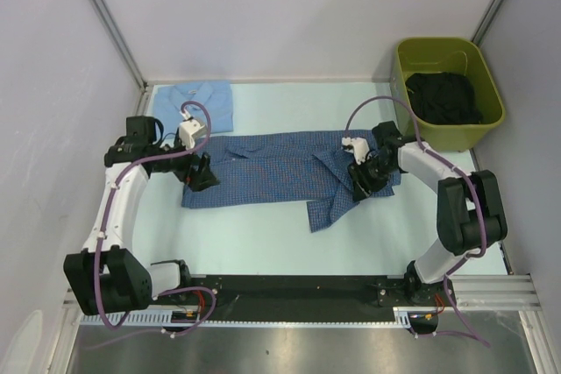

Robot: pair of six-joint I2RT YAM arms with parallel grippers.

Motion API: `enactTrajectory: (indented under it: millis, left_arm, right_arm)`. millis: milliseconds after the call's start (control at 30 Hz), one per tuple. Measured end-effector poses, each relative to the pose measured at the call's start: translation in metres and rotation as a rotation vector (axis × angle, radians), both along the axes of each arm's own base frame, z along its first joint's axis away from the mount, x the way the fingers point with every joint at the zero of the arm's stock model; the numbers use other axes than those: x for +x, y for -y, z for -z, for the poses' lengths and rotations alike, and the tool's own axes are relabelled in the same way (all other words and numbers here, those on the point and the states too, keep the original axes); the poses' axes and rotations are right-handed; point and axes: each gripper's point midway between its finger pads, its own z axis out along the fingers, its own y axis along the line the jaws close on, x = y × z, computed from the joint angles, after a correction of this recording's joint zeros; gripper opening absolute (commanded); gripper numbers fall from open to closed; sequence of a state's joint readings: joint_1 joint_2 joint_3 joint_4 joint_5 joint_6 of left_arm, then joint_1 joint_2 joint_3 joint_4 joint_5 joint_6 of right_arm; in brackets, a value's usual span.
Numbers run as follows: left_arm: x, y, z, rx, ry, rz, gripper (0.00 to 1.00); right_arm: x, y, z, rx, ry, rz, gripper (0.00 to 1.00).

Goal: Fold and stack the long sleeve shirts
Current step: Fold the shirt

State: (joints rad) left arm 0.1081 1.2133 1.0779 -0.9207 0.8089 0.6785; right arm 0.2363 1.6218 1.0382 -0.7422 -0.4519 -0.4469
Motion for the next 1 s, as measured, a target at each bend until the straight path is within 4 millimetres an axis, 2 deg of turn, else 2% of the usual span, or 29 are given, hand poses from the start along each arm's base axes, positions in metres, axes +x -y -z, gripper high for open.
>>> enactTrajectory:
  millis: [33,67,233,333,400,433,467,500,567,600,667,733,900,1000]
  left_arm:
    - [0.000,0.000,0.000,-0.005,-0.002,-0.002,0.99]
    - [0.000,0.001,0.001,-0.009,-0.003,-0.004,0.99]
    - [0.001,0.002,0.000,-0.014,0.006,-0.011,0.99]
    - [0.000,0.003,-0.001,-0.013,0.010,-0.007,1.00]
    - [-0.001,0.004,-0.001,-0.013,0.010,-0.003,0.99]
    - [-0.001,0.005,-0.001,-0.014,0.009,-0.002,0.99]
    - [0.000,0.005,-0.001,-0.017,0.007,-0.004,0.99]
    - [0.000,0.005,-0.001,-0.019,0.004,-0.007,1.00]
    - [0.001,0.006,-0.001,-0.021,0.002,-0.012,0.99]
    - [0.001,0.006,-0.001,-0.022,0.004,-0.012,0.99]
    - [0.001,0.006,-0.002,-0.022,0.005,-0.011,0.99]
    - [0.001,0.006,-0.002,-0.023,0.006,-0.011,0.99]
    - [0.002,0.008,0.000,-0.033,-0.006,-0.006,0.99]
    - [0.004,0.009,0.004,-0.045,-0.025,-0.007,0.99]
  right_arm:
    - [-0.001,-0.001,0.001,0.000,-0.005,-0.001,0.03]
    - [-0.001,-0.003,0.001,0.001,-0.011,0.007,0.00]
    - [0.004,-0.011,-0.014,0.002,0.002,0.000,0.00]
    - [0.020,-0.025,-0.041,-0.012,0.080,-0.039,0.00]
    - [0.031,-0.047,-0.063,-0.012,0.145,-0.096,0.00]
    - [0.035,-0.058,-0.070,-0.008,0.172,-0.122,0.04]
    - [0.043,-0.075,-0.081,-0.006,0.201,-0.158,0.15]
    - [0.048,-0.086,-0.085,0.000,0.215,-0.177,0.47]
    - [0.057,-0.105,-0.085,0.010,0.221,-0.204,0.60]
    - [0.058,-0.107,-0.082,0.011,0.214,-0.207,0.66]
    - [0.055,-0.098,-0.072,0.004,0.172,-0.187,0.70]
    - [0.045,-0.075,-0.059,-0.005,0.134,-0.145,0.72]
    - [-0.005,-0.013,-0.036,-0.043,0.049,-0.028,0.72]
    - [-0.025,-0.003,-0.019,-0.059,0.014,-0.018,0.70]
